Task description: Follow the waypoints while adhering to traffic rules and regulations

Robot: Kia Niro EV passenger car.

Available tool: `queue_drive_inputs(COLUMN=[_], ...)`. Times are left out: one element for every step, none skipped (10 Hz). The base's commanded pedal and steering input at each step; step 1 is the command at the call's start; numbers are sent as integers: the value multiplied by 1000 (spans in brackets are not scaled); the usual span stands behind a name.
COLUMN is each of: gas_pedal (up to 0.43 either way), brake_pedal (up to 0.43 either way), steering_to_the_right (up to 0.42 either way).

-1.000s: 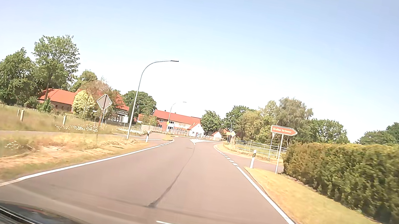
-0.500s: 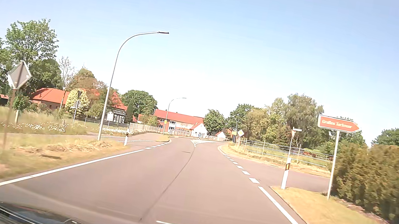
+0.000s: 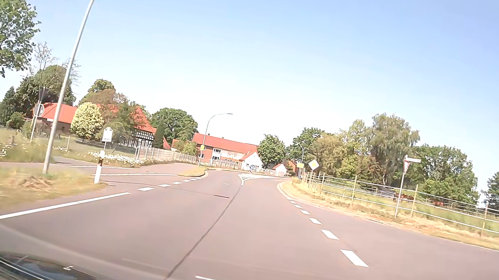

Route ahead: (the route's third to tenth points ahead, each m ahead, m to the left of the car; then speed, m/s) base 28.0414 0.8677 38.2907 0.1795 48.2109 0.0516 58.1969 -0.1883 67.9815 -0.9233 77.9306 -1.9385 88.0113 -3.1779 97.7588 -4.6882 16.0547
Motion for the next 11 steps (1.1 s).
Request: queue_drive_inputs(gas_pedal=[130,130,130,130,130,130,130,130,130,130,130], brake_pedal=[0,0,0,0,0,0,0,0,0,0,0], steering_to_the_right=[-1,-1,-1,0,0,0,0,0,0,0,0])
